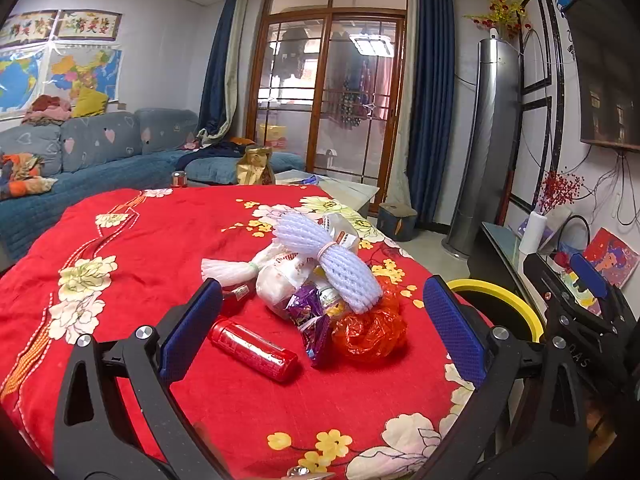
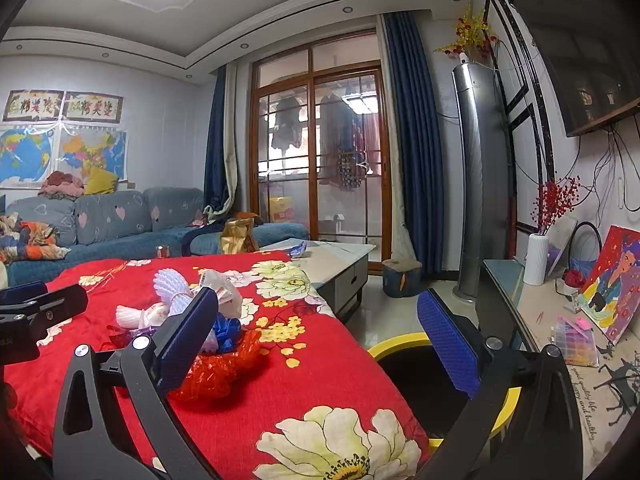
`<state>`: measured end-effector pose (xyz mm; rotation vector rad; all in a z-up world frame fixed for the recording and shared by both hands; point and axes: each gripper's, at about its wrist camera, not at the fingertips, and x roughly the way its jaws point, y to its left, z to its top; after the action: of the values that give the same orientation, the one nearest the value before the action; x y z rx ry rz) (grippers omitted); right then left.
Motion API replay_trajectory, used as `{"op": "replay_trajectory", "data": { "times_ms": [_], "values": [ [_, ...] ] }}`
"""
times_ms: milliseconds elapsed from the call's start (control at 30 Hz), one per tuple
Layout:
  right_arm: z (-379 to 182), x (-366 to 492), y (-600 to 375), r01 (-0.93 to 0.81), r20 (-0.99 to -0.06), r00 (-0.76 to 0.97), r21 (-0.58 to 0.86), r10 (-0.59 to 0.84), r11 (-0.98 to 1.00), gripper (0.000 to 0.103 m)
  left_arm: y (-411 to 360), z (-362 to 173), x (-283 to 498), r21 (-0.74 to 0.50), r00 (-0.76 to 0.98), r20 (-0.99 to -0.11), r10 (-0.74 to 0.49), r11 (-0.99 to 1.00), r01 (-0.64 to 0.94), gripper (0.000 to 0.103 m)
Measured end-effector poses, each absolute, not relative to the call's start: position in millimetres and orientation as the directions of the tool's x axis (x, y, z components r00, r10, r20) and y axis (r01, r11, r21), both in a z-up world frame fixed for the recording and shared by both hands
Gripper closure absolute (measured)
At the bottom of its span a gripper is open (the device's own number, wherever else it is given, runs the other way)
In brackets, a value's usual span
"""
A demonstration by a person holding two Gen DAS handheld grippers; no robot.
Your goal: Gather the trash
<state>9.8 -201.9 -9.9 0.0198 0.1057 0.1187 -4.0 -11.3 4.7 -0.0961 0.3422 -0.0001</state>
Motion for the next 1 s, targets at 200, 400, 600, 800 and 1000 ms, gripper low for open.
{"op": "replay_trajectory", "data": {
  "times_ms": [200, 400, 600, 800, 1000],
  "values": [
    [-9.2, 9.2, -201.6, -0.117, -0.104, 0.987, 0.024, 0.118, 0.993, 0.006, -10.8, 4.9, -3.9, -0.097, 0.942, -0.335, -0.018, 0.995, -0.016, 0.011],
    [-9.1, 9.1, -202.2, -0.116, -0.105, 0.987, 0.023, 0.118, 0.993, 0.006, -3.7, 2.1, -1.8, -0.104, 0.941, -0.338, -0.030, 0.995, -0.006, 0.011],
    [-9.5, 9.7, -201.0, -0.116, -0.106, 0.987, 0.023, 0.118, 0.993, 0.006, -3.4, 1.7, -1.2, -0.104, 0.940, -0.339, -0.030, 0.995, -0.006, 0.011],
    [-9.5, 9.8, -200.9, -0.116, -0.107, 0.987, 0.022, 0.117, 0.993, 0.006, -4.0, 1.6, -1.3, -0.104, 0.941, -0.338, -0.029, 0.995, -0.007, 0.011],
    [-11.0, 12.2, -204.2, -0.119, -0.114, 0.986, 0.021, 0.120, 0.993, 0.006, -4.3, 0.8, -1.1, -0.104, 0.941, -0.338, -0.031, 0.995, -0.005, 0.011]
  ]
}}
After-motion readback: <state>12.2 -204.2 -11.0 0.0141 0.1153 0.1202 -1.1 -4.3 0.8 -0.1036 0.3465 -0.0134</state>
